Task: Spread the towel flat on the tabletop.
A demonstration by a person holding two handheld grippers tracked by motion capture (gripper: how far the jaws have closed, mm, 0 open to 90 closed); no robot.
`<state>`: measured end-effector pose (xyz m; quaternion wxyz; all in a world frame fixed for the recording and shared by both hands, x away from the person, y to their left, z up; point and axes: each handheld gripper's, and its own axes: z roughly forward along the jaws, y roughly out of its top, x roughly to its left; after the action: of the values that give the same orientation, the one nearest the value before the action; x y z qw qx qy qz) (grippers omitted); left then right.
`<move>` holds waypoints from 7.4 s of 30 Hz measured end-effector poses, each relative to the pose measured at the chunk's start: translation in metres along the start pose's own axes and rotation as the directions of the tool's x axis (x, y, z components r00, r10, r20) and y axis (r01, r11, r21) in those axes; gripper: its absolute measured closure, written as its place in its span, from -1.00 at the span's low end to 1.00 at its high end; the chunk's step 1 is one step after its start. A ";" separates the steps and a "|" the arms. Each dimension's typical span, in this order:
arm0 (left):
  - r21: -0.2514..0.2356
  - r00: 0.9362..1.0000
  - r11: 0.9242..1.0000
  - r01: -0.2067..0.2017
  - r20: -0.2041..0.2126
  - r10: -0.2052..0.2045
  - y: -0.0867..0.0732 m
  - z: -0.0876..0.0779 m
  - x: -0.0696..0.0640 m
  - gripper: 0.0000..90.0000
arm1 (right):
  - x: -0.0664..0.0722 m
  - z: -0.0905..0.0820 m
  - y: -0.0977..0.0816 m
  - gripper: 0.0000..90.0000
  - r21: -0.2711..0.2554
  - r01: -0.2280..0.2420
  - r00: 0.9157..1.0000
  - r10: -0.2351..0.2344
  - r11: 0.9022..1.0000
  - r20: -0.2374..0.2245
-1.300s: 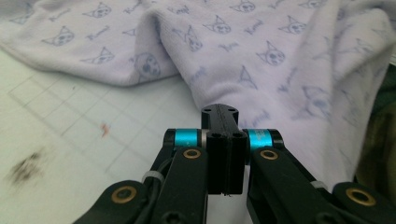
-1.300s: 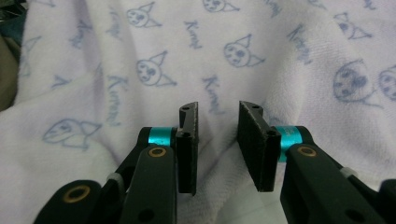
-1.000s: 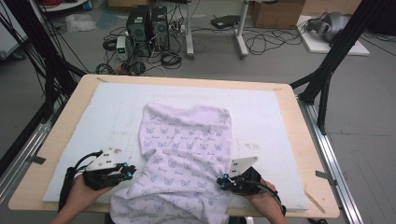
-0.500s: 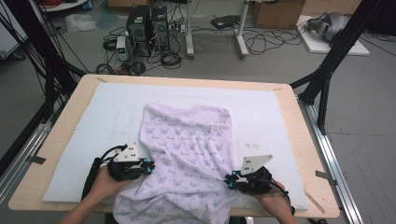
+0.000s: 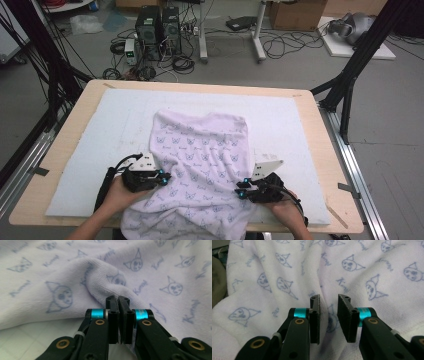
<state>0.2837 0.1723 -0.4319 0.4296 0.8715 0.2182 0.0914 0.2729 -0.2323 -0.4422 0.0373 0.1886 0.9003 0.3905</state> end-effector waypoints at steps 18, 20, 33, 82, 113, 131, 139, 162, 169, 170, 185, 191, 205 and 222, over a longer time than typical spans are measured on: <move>-0.007 0.988 0.999 -0.035 0.149 0.035 0.002 0.002 -0.014 0.61 | 0.003 -0.004 -0.002 0.78 0.005 0.027 0.999 -0.027 1.000 0.019; -0.030 0.992 0.999 -0.025 0.121 0.029 0.001 -0.007 -0.008 0.62 | 0.003 -0.004 -0.002 0.76 0.007 0.025 0.999 -0.025 1.000 0.020; 0.028 0.998 1.000 -0.002 0.058 0.000 -0.004 0.012 0.006 0.45 | 0.002 -0.004 -0.002 0.67 0.006 0.024 0.999 -0.024 1.000 0.034; 0.055 0.999 0.998 -0.009 0.036 0.007 -0.019 -0.020 -0.001 0.89 | 0.003 -0.004 0.001 0.56 0.009 0.039 0.997 -0.039 0.999 0.072; 0.077 0.999 0.996 0.037 0.027 -0.039 -0.046 -0.056 -0.001 0.90 | 0.004 -0.004 -0.004 0.56 0.012 0.018 0.997 -0.019 1.000 0.072; 0.008 0.995 0.996 0.094 -0.025 -0.094 -0.032 -0.053 0.023 0.63 | -0.006 -0.014 0.005 0.61 -0.019 0.021 0.997 -0.020 1.000 0.069; 0.081 0.997 0.995 0.056 -0.056 -0.052 -0.027 -0.022 0.023 0.89 | -0.022 0.003 0.009 0.54 0.026 -0.025 0.996 0.022 0.999 0.084; 0.070 1.000 0.997 0.017 0.017 -0.018 -0.039 -0.044 0.006 0.60 | 0.008 -0.022 0.003 0.58 -0.022 0.040 0.997 -0.039 0.999 0.070; 0.077 1.000 0.997 -0.004 0.027 0.002 -0.043 -0.040 0.000 0.90 | 0.018 -0.009 -0.010 0.52 0.025 0.021 0.999 -0.021 0.999 0.030; 0.075 1.000 0.997 -0.005 0.028 0.003 -0.043 -0.041 0.000 0.93 | 0.017 -0.010 -0.009 0.68 0.025 0.020 0.999 -0.020 1.000 0.030; 0.006 0.999 1.000 -0.016 0.041 0.016 -0.038 -0.071 -0.019 0.37 | 0.039 -0.027 0.008 0.47 -0.065 0.082 0.996 -0.084 0.994 -0.029; 0.089 0.989 0.993 -0.081 0.130 0.069 -0.038 -0.035 -0.029 0.51 | 0.051 0.018 0.019 0.45 0.026 0.162 0.980 -0.158 0.986 -0.119; -0.018 0.991 0.997 -0.073 0.112 0.074 -0.032 -0.061 -0.042 0.50 | 0.074 -0.011 0.028 0.64 -0.055 0.198 0.978 -0.202 0.979 -0.060; 0.038 0.938 0.986 -0.164 0.316 0.144 -0.031 -0.033 -0.078 0.89 | 0.104 0.034 0.031 0.99 -0.006 0.266 0.917 -0.255 0.964 -0.306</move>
<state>0.1939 0.1763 -0.4335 0.4224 0.9025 0.0816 -0.0209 0.1938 -0.1509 -0.4352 -0.0534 0.0052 0.9191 0.3903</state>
